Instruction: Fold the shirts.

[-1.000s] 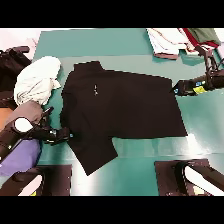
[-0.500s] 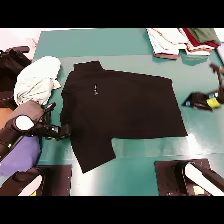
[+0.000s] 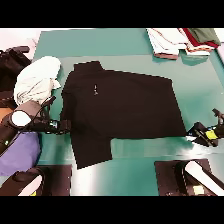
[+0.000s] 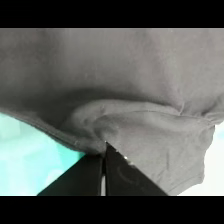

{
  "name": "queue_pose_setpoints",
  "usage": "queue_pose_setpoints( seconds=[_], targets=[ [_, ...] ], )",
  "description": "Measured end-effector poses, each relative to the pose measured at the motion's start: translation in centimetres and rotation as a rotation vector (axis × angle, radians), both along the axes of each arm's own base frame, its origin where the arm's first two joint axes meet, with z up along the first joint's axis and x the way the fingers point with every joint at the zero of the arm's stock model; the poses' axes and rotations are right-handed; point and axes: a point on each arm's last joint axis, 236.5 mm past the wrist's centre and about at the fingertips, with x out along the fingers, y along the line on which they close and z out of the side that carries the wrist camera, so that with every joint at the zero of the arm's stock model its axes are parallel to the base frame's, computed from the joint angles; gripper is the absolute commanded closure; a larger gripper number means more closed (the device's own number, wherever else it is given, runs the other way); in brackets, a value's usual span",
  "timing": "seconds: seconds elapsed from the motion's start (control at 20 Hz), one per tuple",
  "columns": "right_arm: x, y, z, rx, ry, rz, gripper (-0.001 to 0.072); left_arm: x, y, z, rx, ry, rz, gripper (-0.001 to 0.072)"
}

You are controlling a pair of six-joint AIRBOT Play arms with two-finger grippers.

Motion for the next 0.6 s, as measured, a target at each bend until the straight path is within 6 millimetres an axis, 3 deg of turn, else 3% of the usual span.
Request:
queue_pose_setpoints(
  seconds=[0.2, 0.25, 0.35, 0.4, 0.5, 0.6],
  targets=[
    [3.0, 1.0, -0.6, 0.033, -0.113, -0.072, 0.0337, 0.4, 0.0, 0.2, -0.004, -0.015, 0.008, 0.0687],
    [3.9, 1.2, -0.6, 0.034, -0.137, -0.068, 0.04, 0.5, -0.1, 0.2, -0.007, -0.018, 0.011, 0.0688],
    [5.4, 1.7, -1.0, 0.02, -0.16, -0.023, 0.0653, 0.6, -0.1, 0.3, -0.009, -0.022, 0.013, 0.0688],
    [6.2, 2.2, -1.1, 0.017, -0.17, 0.013, 0.0693, 0.6, -0.1, 0.3, -0.009, -0.023, 0.013, 0.0688],
    [7.7, 3.4, -0.9, 0.01, -0.195, 0.106, 0.0693, 0.9, -0.2, 0.7, -0.011, -0.033, 0.012, 0.0689],
    [10.0, 4.6, 0.9, -0.013, -0.263, 0.203, 0.0694, 1.9, -0.4, 2.4, -0.017, -0.067, 0.001, 0.0689]
  ],
)
